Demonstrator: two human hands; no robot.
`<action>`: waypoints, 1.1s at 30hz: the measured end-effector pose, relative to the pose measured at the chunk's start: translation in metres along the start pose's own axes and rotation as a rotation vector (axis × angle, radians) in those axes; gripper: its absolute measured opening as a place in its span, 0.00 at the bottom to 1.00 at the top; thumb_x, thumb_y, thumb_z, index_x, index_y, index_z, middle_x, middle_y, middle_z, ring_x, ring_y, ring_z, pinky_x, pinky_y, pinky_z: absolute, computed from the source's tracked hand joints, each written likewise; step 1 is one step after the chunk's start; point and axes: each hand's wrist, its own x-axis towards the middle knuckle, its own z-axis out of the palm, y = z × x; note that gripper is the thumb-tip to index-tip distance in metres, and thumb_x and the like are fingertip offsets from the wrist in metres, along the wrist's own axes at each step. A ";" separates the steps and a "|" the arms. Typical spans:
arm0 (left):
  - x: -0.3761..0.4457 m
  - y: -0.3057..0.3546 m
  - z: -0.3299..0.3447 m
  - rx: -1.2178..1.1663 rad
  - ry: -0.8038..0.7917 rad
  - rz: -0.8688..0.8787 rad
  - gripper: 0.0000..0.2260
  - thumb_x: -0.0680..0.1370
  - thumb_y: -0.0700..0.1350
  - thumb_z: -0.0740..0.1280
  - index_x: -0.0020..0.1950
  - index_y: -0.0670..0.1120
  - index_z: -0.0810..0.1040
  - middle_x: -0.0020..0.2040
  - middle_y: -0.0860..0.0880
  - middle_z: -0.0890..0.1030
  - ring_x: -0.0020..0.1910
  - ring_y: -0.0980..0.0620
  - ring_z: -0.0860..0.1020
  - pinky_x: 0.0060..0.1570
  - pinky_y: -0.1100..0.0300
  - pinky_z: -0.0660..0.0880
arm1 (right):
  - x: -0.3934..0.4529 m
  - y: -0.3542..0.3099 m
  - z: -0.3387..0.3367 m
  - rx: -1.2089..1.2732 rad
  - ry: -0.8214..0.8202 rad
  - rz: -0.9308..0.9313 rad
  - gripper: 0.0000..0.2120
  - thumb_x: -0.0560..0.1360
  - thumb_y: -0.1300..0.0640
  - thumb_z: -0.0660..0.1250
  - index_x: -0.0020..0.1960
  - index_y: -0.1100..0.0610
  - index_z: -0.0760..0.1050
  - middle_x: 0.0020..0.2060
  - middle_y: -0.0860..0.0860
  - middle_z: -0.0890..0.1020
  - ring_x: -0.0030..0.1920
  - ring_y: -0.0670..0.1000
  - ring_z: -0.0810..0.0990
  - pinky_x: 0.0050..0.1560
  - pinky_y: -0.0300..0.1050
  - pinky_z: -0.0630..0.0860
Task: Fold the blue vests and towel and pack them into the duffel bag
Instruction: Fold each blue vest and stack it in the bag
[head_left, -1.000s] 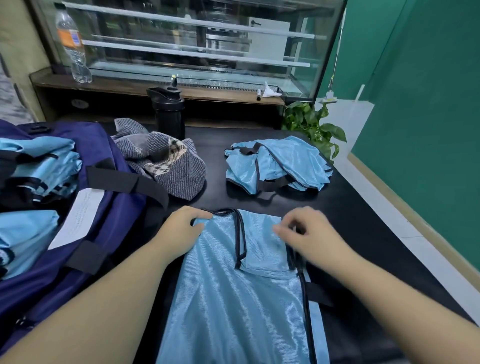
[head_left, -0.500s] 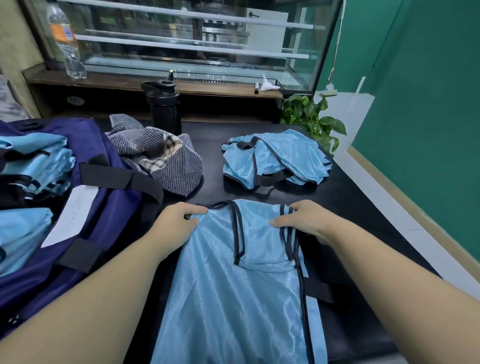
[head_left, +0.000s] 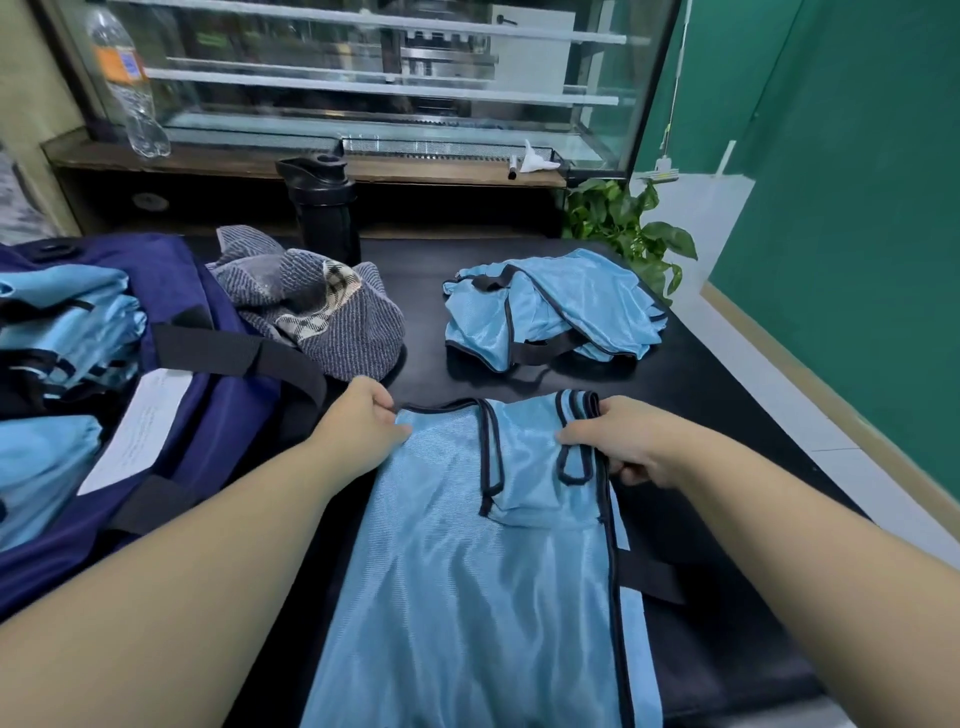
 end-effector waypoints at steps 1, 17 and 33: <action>0.002 0.004 0.000 0.063 -0.032 -0.019 0.13 0.74 0.37 0.71 0.40 0.47 0.66 0.35 0.49 0.71 0.34 0.52 0.68 0.35 0.62 0.65 | 0.003 0.002 -0.001 -0.022 0.021 -0.010 0.07 0.75 0.54 0.67 0.44 0.56 0.71 0.29 0.51 0.70 0.25 0.47 0.63 0.23 0.35 0.59; 0.032 0.037 -0.013 -0.261 -0.052 -0.192 0.11 0.81 0.37 0.58 0.40 0.46 0.62 0.46 0.44 0.66 0.33 0.43 0.84 0.40 0.53 0.81 | 0.013 -0.017 -0.022 0.118 0.071 -0.043 0.16 0.70 0.57 0.75 0.52 0.62 0.72 0.36 0.57 0.80 0.24 0.50 0.78 0.26 0.40 0.78; -0.059 0.010 -0.059 0.381 -0.071 0.633 0.12 0.72 0.41 0.69 0.54 0.52 0.81 0.51 0.52 0.81 0.50 0.59 0.76 0.54 0.69 0.68 | -0.039 0.024 -0.007 -0.275 0.355 -0.898 0.15 0.66 0.71 0.74 0.44 0.53 0.80 0.43 0.46 0.81 0.45 0.42 0.78 0.47 0.33 0.72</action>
